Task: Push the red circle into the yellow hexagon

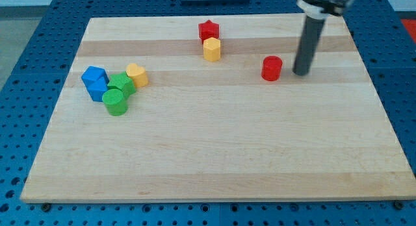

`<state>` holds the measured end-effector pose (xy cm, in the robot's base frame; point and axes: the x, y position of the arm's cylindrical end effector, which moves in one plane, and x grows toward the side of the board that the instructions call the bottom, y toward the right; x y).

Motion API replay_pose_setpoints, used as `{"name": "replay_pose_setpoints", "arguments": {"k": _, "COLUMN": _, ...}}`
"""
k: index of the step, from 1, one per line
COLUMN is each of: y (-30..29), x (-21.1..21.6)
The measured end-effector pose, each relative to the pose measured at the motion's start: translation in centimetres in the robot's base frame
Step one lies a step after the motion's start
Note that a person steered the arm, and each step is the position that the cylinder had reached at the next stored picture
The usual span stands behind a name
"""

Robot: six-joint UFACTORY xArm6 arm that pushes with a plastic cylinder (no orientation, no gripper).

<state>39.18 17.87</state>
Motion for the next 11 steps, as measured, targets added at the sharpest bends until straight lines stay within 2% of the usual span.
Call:
{"name": "replay_pose_setpoints", "arguments": {"k": 1, "y": 0.3, "x": 4.2}}
{"name": "replay_pose_setpoints", "arguments": {"k": 2, "y": -0.9, "x": 4.3}}
{"name": "replay_pose_setpoints", "arguments": {"k": 5, "y": -5.0, "x": -2.2}}
{"name": "replay_pose_setpoints", "arguments": {"k": 8, "y": -9.3, "x": -5.3}}
{"name": "replay_pose_setpoints", "arguments": {"k": 11, "y": -13.5, "x": -11.5}}
